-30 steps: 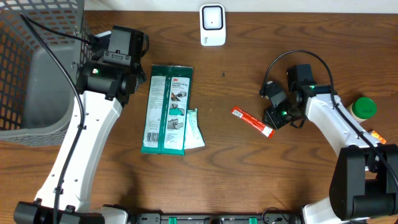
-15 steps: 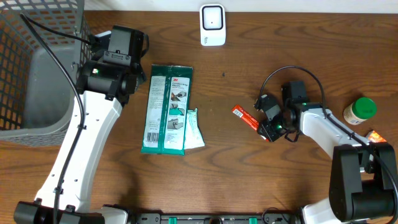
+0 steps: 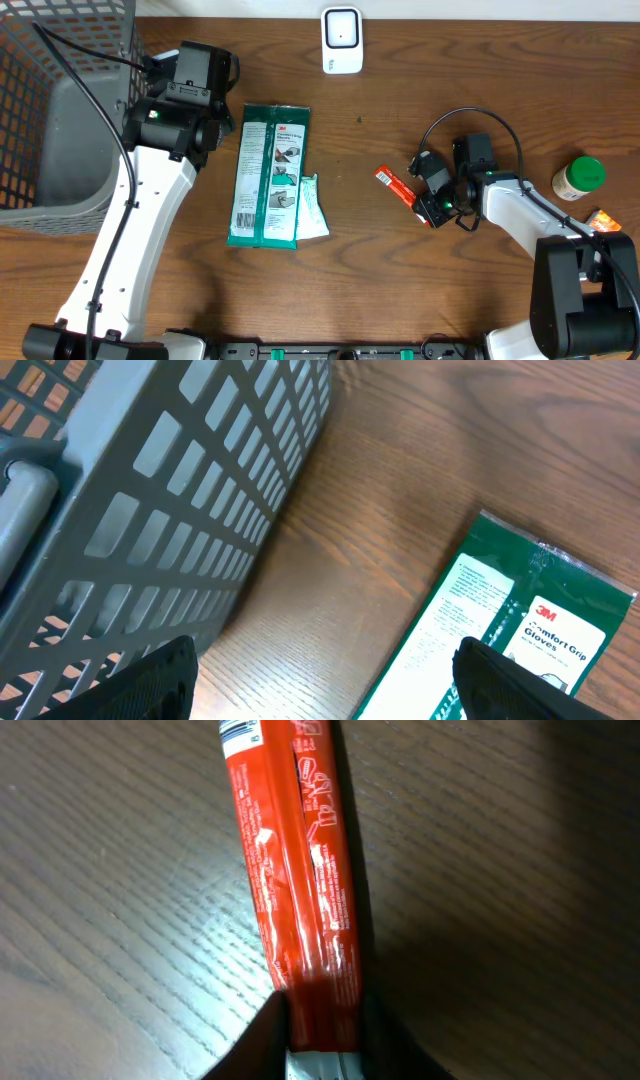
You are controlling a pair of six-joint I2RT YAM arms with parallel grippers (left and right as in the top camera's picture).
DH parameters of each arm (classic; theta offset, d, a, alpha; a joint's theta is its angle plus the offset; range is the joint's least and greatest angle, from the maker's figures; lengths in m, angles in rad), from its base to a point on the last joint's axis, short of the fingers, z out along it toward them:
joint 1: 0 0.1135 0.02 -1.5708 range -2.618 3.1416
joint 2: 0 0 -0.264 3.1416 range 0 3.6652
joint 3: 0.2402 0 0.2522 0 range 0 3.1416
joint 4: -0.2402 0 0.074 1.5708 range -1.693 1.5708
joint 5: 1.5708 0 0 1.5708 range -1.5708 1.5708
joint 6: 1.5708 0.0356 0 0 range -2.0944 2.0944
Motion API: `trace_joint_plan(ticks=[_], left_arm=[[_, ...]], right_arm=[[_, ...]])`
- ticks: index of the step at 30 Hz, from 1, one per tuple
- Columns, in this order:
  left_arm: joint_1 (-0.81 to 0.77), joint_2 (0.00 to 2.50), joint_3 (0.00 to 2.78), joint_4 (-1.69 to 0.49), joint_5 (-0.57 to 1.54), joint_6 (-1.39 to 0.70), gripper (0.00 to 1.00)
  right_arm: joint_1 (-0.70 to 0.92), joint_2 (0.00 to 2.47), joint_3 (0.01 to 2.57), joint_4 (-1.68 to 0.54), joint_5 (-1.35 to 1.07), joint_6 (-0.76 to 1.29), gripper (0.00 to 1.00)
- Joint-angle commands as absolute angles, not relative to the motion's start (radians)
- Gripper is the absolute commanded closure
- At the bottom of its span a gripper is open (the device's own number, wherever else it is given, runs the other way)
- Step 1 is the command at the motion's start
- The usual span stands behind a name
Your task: Scan the item barcode
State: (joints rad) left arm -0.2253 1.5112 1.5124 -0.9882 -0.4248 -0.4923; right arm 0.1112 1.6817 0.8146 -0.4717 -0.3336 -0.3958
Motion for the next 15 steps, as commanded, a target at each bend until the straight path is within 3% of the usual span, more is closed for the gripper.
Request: trace_joint_plan(ticks=[1, 8, 15], left_arm=[[-0.223, 1.515, 1.507, -0.991, -0.438, -0.479, 0.18], [-0.223, 1.515, 1.507, -0.991, -0.438, -0.479, 0.18], [-0.223, 1.515, 1.507, -0.991, -0.438, -0.479, 0.18]], right_arm=[[0.12, 1.707, 0.777, -0.483, -0.323, -0.359, 0.89], [0.12, 1.707, 0.778, -0.483, -0.323, -0.348, 0.99], [0.121, 1.692, 0.825, -0.498, -0.213, -0.251, 0.99]])
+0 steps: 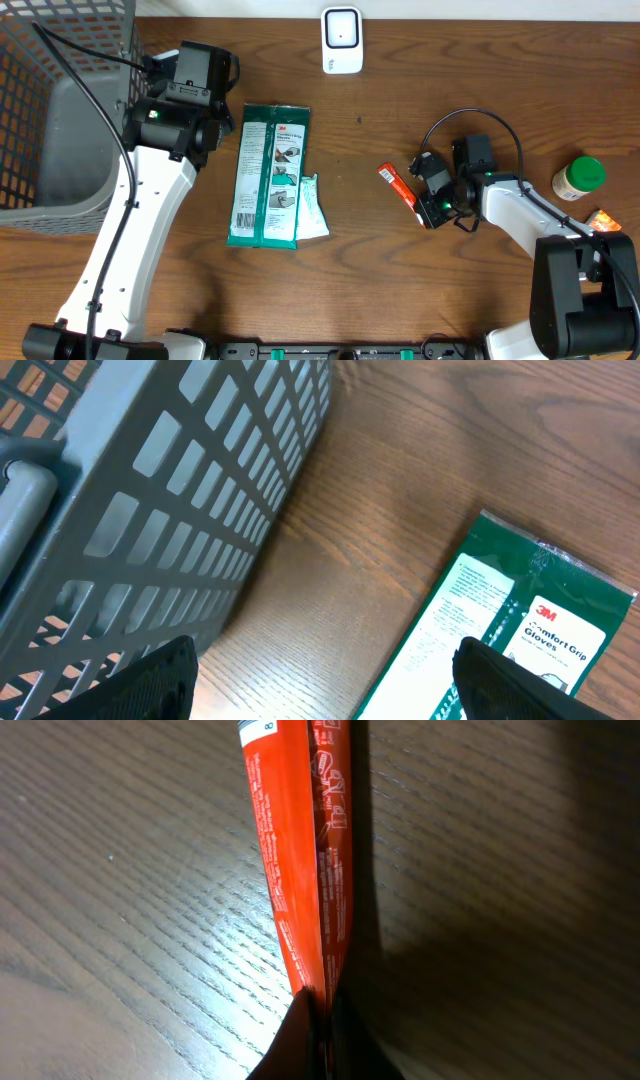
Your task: Scan the item barcode
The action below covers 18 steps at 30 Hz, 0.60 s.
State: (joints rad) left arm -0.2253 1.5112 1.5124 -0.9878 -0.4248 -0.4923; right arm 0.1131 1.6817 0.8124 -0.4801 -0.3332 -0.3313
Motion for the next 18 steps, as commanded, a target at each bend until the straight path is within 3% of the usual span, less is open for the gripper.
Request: trace_joint_plan(ticks=[1, 12, 18], left_arm=[[-0.223, 1.515, 1.507, -0.991, -0.439, -0.479, 0.18], [-0.223, 1.515, 1.507, -0.991, -0.438, -0.479, 0.18], [-0.223, 1.515, 1.507, -0.991, -0.438, -0.479, 0.18]], right_arm=[[0.122, 1.682, 0.848, -0.516, -0.214, -0.231, 0.99], [0.192, 1.488, 0.968, -0.597, -0.159, 0.001, 0.99], [0.264, 1.4, 1.049, -0.672, 0.083, 0.001, 0.99]])
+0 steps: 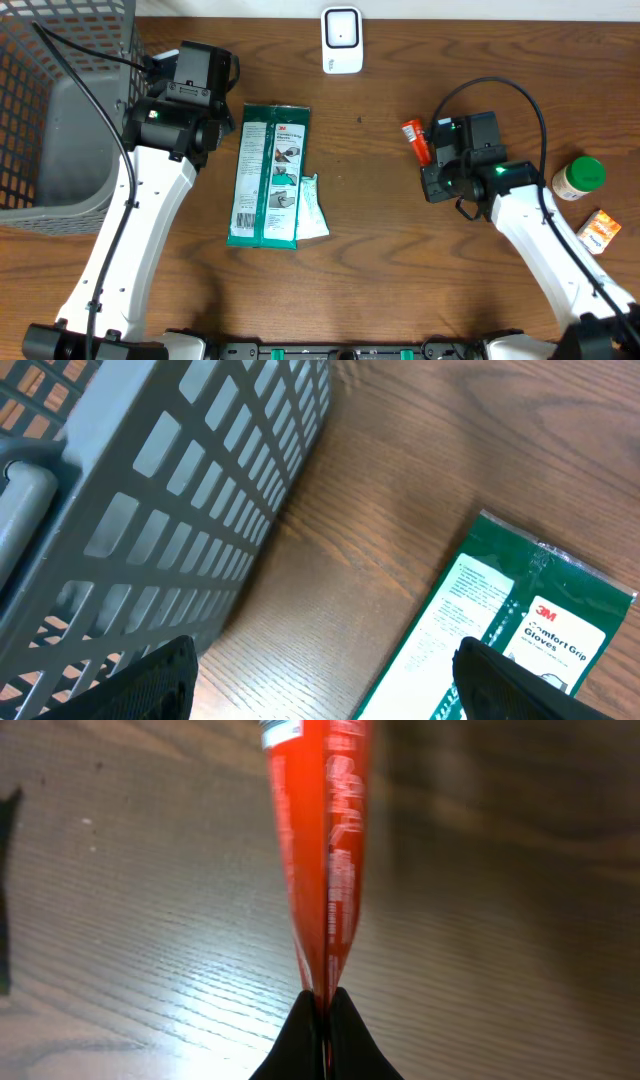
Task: Scan the item barcode
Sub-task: 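Lift the Panadol box and carry it toward the white scanner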
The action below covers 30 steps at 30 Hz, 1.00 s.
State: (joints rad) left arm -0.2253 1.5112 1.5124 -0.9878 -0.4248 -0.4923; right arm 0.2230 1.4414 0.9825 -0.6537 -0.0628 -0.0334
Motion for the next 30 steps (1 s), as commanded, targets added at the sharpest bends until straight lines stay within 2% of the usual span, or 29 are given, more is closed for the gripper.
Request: trace_joint_plan(ticks=[1, 8, 17, 20, 30], left_arm=[[-0.223, 1.515, 1.507, -0.991, -0.438, -0.479, 0.18], [-0.223, 1.515, 1.507, -0.991, -0.439, -0.479, 0.18], [-0.223, 1.515, 1.507, -0.991, -0.438, -0.479, 0.18], [-0.223, 1.515, 1.507, -0.991, -0.438, -0.479, 0.18], [-0.223, 1.515, 1.507, -0.991, -0.438, -0.479, 0.18]], right_arm=[[0.277, 1.399, 1.085, -0.704, 0.102, -0.001, 0.99], [0.301, 1.511, 1.525, -1.055, 0.147, 0.07, 0.99], [0.327, 1.903, 2.293, -1.47, 0.151, 0.075, 0.99], [0.349, 1.997, 2.381, -1.43, 0.202, 0.053, 0.99], [0.43, 2.238, 2.381, -1.117, 0.443, -0.139, 0.99]])
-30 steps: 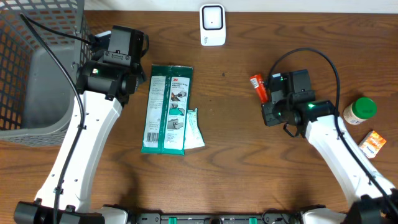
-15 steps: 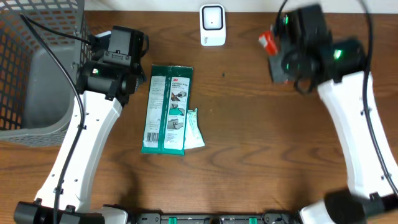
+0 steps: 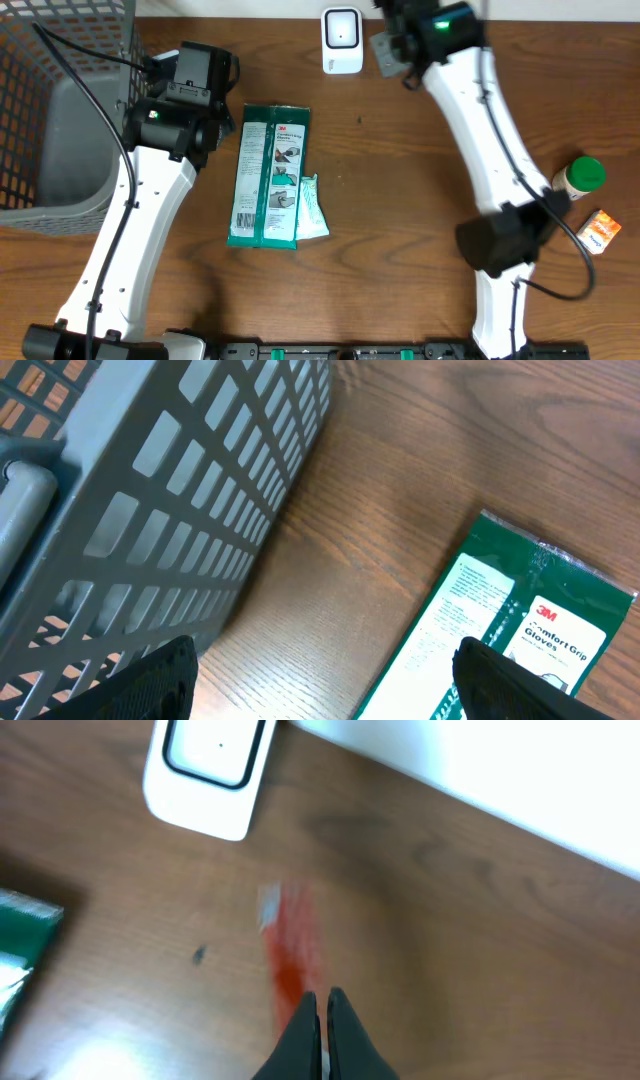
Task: Scan the item barcode
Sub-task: 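Lift the Panadol box and carry it toward the white scanner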
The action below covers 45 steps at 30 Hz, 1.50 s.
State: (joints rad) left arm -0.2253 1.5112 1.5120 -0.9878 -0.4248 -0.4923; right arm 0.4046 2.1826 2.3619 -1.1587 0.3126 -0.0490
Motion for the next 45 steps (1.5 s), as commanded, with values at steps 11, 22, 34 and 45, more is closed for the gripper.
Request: trace_joint_plan(ticks=[11, 22, 34, 45], left_arm=[[-0.223, 1.515, 1.507, -0.991, -0.438, -0.479, 0.18], [-0.223, 1.515, 1.507, -0.991, -0.438, -0.479, 0.18], [-0.223, 1.515, 1.507, -0.991, -0.438, -0.479, 0.18], [-0.223, 1.515, 1.507, -0.991, -0.439, -0.479, 0.18]], right_arm=[[0.458, 2.371, 2.381, -1.159, 0.566, -0.035, 0.99], [0.302, 2.368, 2.236, -1.526, 0.012, 0.247, 0.47], [0.276, 2.368, 1.975, -1.231, -0.133, 0.26, 0.63], [0.265, 2.368, 1.906, -1.101, -0.132, 0.303, 0.71]])
